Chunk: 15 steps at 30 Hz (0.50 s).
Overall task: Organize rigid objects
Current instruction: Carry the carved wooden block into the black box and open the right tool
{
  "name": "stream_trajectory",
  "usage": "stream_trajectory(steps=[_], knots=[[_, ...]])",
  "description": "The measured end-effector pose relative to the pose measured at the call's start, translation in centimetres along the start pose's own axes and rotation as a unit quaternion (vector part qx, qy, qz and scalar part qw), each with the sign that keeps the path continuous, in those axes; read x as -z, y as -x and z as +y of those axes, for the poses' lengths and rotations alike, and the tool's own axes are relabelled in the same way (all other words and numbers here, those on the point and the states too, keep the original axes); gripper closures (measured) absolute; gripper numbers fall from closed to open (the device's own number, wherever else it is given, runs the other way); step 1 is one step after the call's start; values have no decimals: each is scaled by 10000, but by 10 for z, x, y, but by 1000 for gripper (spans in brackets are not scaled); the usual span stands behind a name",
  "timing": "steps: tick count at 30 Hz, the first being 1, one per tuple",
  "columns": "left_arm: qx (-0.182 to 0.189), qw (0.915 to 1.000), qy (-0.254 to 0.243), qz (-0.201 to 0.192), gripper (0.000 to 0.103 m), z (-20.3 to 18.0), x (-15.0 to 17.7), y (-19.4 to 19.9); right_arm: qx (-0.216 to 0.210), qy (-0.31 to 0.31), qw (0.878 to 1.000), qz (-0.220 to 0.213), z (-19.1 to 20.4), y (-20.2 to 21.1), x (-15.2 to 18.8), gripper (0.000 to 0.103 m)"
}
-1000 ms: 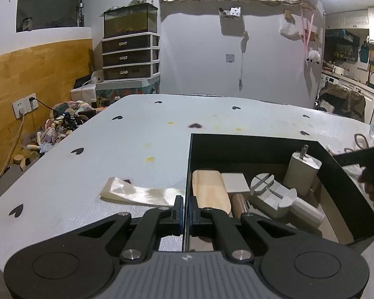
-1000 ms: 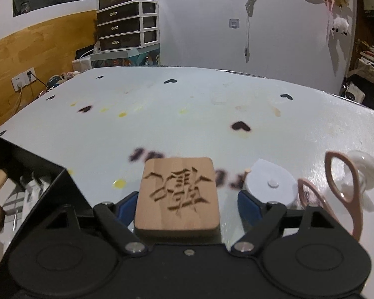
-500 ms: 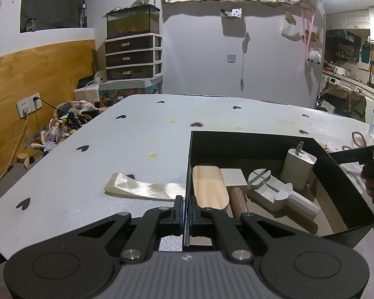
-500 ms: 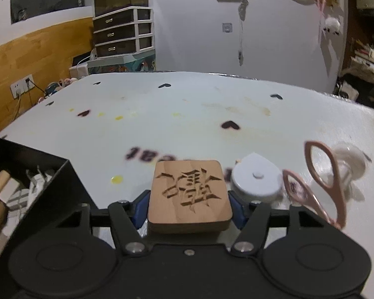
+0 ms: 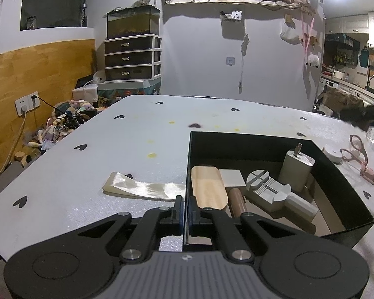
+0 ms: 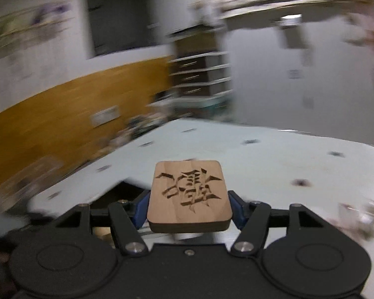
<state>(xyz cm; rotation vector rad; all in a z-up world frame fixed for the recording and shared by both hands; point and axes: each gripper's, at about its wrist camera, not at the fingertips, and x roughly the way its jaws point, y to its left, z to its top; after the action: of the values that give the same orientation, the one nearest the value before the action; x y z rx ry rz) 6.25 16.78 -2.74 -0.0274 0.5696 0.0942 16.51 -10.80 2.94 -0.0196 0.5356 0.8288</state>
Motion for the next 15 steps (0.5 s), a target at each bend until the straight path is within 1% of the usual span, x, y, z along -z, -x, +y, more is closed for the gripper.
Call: stream_trajectory(steps=[3, 6, 8, 11, 15], knots=[[1, 10000, 19, -11, 100, 1, 1, 0, -661, 438, 9953, 552, 21, -24, 2, 38], [32, 10000, 43, -13, 100, 2, 1, 0, -1167, 910, 9838, 1010, 40, -45, 7, 38], [43, 10000, 54, -16, 100, 1, 0, 0, -1445, 1010, 9761, 1268, 43, -59, 7, 38], [57, 10000, 66, -9, 100, 3, 0, 0, -1590, 1154, 9679, 1565, 47, -75, 5, 38], [58, 10000, 72, -9, 100, 3, 0, 0, -1820, 1170, 9576, 1902, 40, -92, -2, 38]])
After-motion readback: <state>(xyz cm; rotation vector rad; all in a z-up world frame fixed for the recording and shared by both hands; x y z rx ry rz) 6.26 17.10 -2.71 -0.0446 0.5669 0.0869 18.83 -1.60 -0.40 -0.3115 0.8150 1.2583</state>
